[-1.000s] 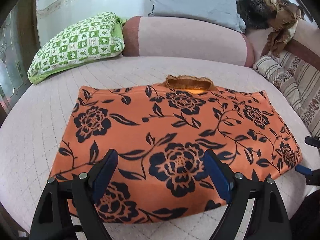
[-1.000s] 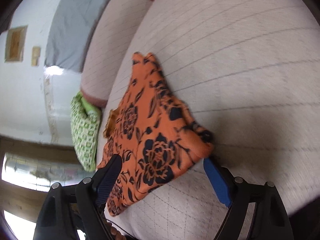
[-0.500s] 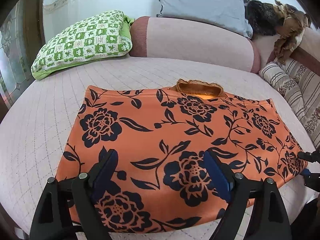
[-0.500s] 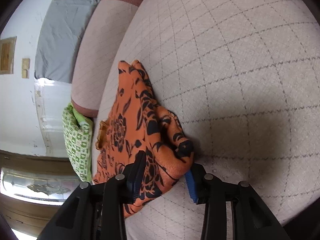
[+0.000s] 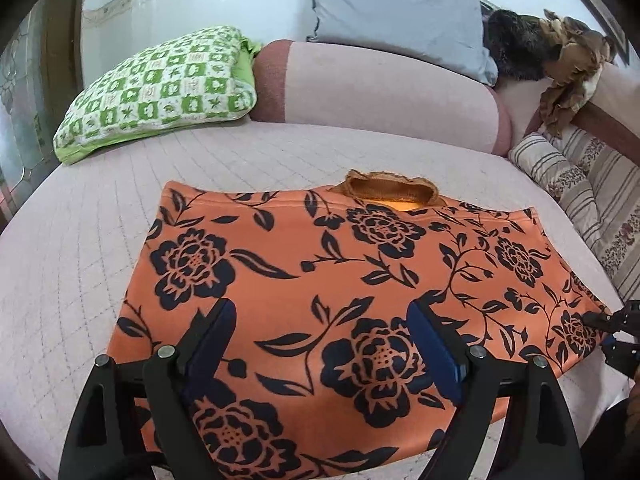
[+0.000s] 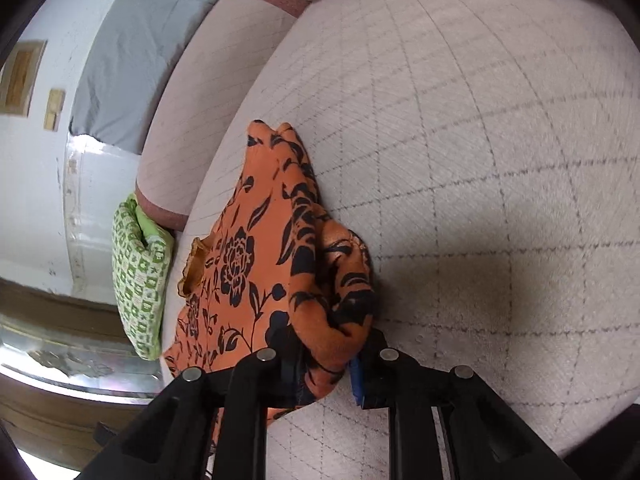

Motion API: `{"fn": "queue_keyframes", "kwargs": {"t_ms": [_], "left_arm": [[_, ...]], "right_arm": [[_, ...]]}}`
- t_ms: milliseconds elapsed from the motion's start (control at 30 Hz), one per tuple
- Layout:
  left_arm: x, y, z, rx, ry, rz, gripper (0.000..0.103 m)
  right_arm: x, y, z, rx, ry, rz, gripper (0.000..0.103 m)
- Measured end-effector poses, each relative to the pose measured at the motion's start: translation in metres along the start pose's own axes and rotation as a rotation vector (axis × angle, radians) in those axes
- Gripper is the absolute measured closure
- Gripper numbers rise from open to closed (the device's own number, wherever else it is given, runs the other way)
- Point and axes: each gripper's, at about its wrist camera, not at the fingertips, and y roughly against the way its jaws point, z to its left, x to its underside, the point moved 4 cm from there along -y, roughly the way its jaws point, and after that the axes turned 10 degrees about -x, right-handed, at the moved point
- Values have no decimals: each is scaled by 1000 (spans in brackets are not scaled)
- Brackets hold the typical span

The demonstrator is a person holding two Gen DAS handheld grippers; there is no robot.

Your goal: Fold small clothes

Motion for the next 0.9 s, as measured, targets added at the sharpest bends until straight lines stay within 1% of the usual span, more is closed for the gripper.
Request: {"fn": "queue_keyframes", "kwargs": {"t_ms": [67,133,200,300,333,433,500,533,567,600,633,667,700,733,767,800,833,867,900], "left_arm": [[1,-3,0,2,0,16,15],[1,-2,3,5,15,18,15],[-2,4,7,2,35,12,15],[-4,10,12,16,58,6,15],[-4,11,11,18,57,6,15],[-2,6,10,4,45,19,15],[2,-4,7,-16,30,42,15],[6,-14,5,-44,6,74,15],[16,-33,0,-81,-51,166,15],[18,-37,-2,-93,-77,164,15],[15,-30,-3,-99,-82,125,15],[12,-25,-3,-72,-70,130,15],[8,-17,-3,-21,-39,120,15],[4,-10,-1,6,-14,95,15],[0,-1,1,0,-8,58,15],[-1,2,2,-11,-16,44,15],[0,1,2,-21,-23,48,15],[4,-8,3,-31,-20,91,15],[10,-17,4,-37,-15,138,15]], "right_arm": [[1,-3,0,12,1,10,81],[2,-1,-4,2,-34,1,73],[2,2,-5,-28,-51,-13,71],[2,0,-4,-39,-31,-4,71],[2,-1,-4,-34,-22,-4,71],[3,-4,-10,-36,-56,1,71],[2,-6,-12,-41,-65,3,70],[2,-7,-13,-46,-71,6,70],[2,-7,-14,-46,-74,6,69],[1,-7,-13,-48,-79,7,65],[1,-8,-12,-54,-84,11,55],[0,-9,-9,-70,-88,15,49],[-1,-8,-6,-79,-88,18,43],[-1,-7,-1,-73,-79,18,41],[-1,-7,4,-60,-56,19,41],[-1,-6,10,-56,-33,14,41],[-1,-5,14,-55,-15,6,41],[-1,-6,18,-35,16,1,41],[0,-9,19,-6,35,9,45]]}}
